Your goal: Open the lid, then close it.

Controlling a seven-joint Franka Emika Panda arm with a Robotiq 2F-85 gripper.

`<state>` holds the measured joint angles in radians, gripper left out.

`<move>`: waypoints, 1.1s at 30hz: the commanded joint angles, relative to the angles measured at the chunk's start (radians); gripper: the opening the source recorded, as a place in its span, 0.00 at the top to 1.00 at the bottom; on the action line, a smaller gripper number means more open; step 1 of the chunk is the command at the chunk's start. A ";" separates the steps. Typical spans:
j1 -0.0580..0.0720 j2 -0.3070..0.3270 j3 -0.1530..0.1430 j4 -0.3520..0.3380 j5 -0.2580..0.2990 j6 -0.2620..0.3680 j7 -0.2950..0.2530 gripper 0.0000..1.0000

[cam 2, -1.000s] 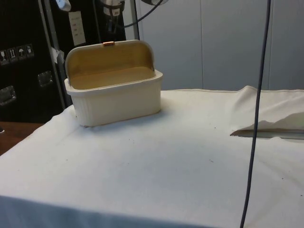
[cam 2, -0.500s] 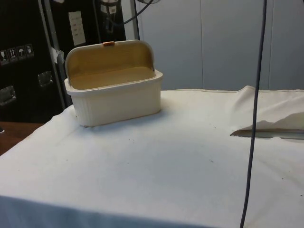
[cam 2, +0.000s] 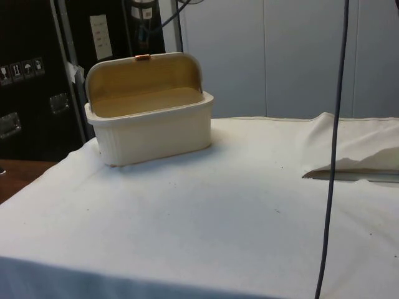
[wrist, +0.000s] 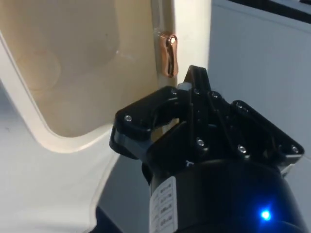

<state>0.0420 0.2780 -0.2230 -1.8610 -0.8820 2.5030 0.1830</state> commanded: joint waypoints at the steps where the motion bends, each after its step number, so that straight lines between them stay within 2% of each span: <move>1: -0.008 0.007 0.008 0.003 0.030 0.005 -0.029 1.00; 7: -0.007 0.030 0.003 0.036 0.051 0.001 -0.055 1.00; 8: -0.002 0.029 -0.002 0.035 0.036 -0.001 -0.038 1.00; 9: -0.007 0.035 0.003 0.041 0.051 0.000 -0.054 1.00; 13: -0.007 0.053 0.002 0.060 0.048 0.000 -0.053 1.00; 17: -0.002 0.063 -0.003 0.068 0.036 -0.002 -0.039 1.00; 18: -0.005 0.074 0.002 0.074 0.047 -0.005 -0.052 1.00; 25: -0.004 0.093 0.004 0.084 0.051 -0.016 -0.059 1.00; 26: -0.001 0.091 -0.003 0.084 0.036 -0.009 -0.042 1.00; 27: -0.004 0.093 0.004 0.083 0.052 -0.016 -0.060 1.00; 33: -0.007 0.086 0.009 0.078 0.083 -0.015 -0.089 1.00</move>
<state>0.0410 0.3690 -0.2260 -1.7770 -0.8200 2.4930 0.1150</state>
